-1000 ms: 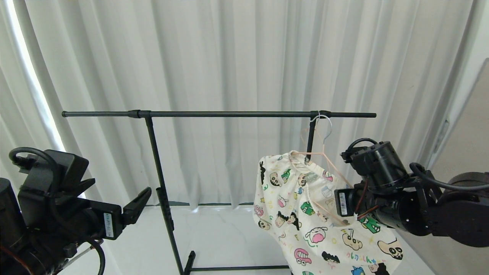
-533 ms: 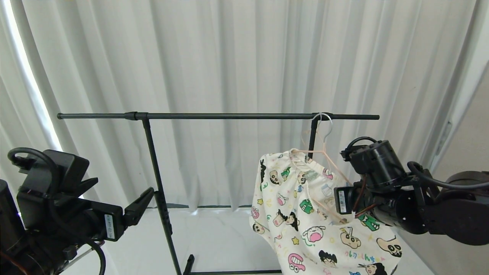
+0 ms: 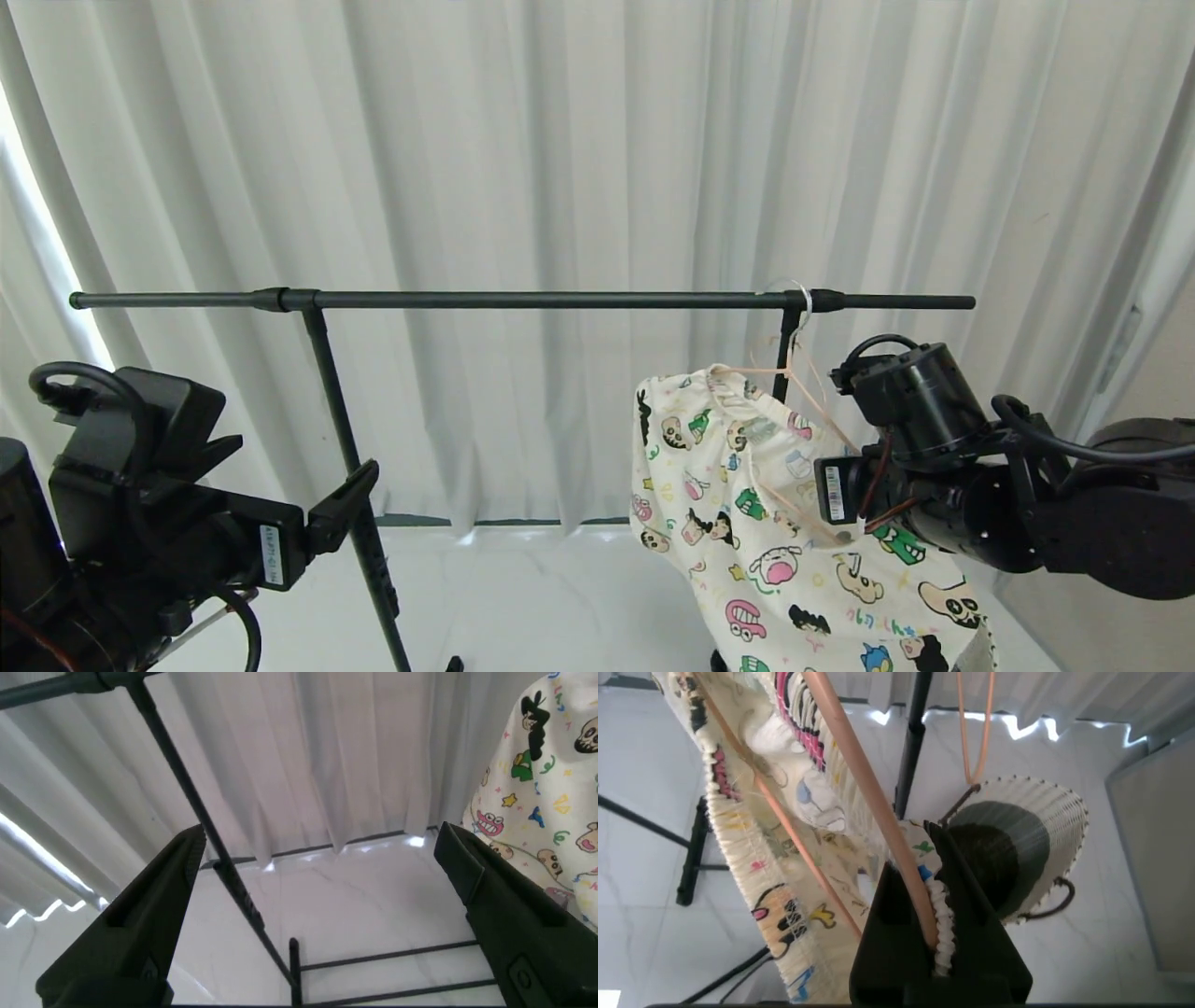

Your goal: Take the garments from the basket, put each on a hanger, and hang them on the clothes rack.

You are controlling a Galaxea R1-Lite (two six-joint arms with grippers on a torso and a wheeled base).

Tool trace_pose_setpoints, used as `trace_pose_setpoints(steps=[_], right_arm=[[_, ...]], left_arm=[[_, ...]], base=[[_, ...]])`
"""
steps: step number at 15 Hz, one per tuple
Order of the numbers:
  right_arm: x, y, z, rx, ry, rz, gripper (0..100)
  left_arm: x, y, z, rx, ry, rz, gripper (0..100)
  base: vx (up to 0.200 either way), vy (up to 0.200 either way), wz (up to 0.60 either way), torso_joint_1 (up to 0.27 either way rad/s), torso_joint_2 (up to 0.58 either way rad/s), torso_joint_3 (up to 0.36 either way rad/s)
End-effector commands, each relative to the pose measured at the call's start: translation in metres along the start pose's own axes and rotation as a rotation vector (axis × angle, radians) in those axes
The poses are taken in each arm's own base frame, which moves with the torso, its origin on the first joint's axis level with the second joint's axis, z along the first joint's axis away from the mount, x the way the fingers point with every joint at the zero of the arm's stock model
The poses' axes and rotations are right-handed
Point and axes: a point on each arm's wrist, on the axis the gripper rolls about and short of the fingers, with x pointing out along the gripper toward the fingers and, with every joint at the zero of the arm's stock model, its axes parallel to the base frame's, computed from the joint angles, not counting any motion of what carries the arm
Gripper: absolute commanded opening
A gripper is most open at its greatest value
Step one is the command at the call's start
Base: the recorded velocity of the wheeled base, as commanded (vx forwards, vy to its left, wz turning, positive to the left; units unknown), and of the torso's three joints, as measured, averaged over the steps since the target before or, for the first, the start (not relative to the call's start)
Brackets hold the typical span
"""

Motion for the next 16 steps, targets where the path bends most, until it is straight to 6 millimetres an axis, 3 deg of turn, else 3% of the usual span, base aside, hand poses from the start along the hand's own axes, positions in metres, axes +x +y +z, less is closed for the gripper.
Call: trace_pose_setpoints(steps=[1,9,16], right_arm=[[-0.0021,0.0012,0.0001,-0.002,-0.004,0.007,0],[-0.0035,0.0051,0.0018,-0.009,-0.009,0.018,0],[-0.0011,0.0039,-0.004,-0.033,0.033,0.004,0]], left_arm=[[-0.0004,-0.0014,0.0002,0.002,-0.002,-0.008,100],[-0.0012,-0.0037,0.0001,0.007,-0.004,-0.023,100],[-0.0063,-0.0083,-0.0095,0.023,0.014,-0.057,100]], base=[[0.2,0.0,0.0,0.002,0.0,0.007],[0.2,0.0,0.0,0.001,0.0,0.004],[0.0,0.0,0.0,0.0,0.0,0.0]])
